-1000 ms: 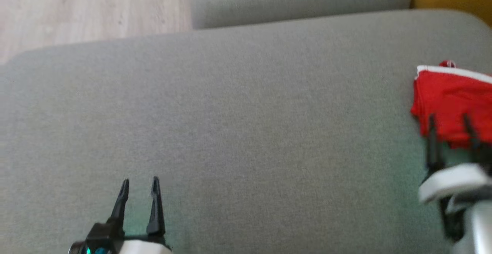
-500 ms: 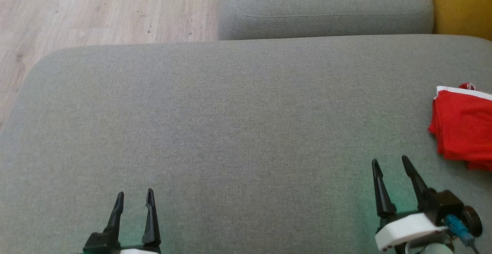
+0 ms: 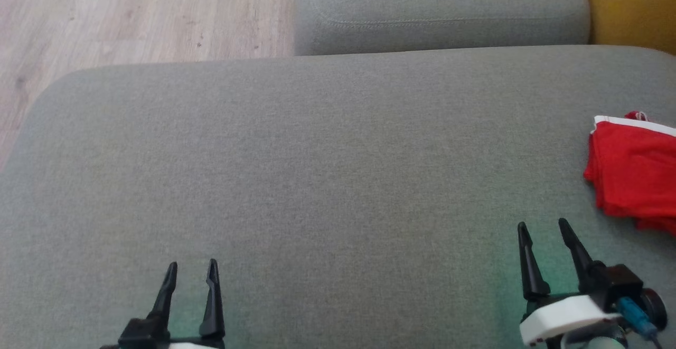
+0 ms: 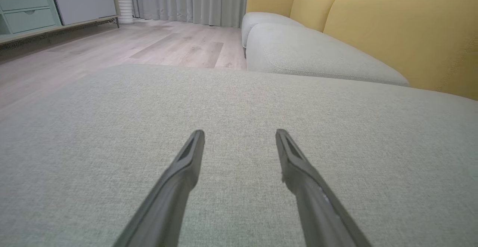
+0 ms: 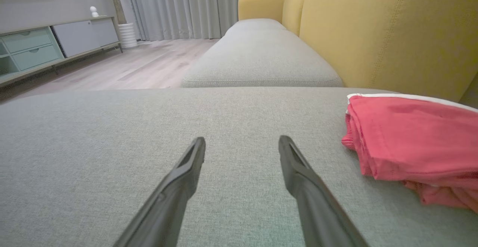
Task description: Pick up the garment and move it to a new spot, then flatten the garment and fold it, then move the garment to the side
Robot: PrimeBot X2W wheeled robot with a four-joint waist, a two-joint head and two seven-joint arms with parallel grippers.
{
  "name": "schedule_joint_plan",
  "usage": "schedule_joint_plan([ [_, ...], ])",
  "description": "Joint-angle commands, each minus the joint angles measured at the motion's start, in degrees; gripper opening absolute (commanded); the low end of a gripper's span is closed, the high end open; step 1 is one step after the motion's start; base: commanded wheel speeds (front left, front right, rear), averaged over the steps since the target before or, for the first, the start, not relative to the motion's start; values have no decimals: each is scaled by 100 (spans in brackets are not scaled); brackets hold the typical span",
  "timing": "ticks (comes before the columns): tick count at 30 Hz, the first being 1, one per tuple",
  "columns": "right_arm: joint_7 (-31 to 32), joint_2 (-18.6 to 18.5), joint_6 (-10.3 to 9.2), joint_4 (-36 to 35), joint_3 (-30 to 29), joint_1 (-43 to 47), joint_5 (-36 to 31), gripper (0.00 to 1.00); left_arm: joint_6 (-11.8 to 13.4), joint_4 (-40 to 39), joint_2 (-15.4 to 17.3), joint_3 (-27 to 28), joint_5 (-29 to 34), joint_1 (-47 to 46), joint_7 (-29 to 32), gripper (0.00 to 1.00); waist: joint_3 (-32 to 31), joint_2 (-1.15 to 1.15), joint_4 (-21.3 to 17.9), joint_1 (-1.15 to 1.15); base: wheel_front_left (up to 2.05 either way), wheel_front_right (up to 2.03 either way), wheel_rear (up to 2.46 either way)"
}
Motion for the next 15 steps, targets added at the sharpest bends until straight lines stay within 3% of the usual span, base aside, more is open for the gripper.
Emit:
schedule_joint_plan([
  [1,-78,-27,-4,-204,178,-71,61,0,-15,-144,-2,152,47,-192,-38,0,-4,0,-16,0,0,0,0],
  [5,42,4,0,245,26,0,116,0,-12,232,-3,24,-100,4,47,0,-7,0,-19,0,0,0,0],
  [15,208,2,0,194,-16,-72,842,0,-60,180,-3,125,-752,-87,214,0,-11,0,-44,0,0,0,0],
])
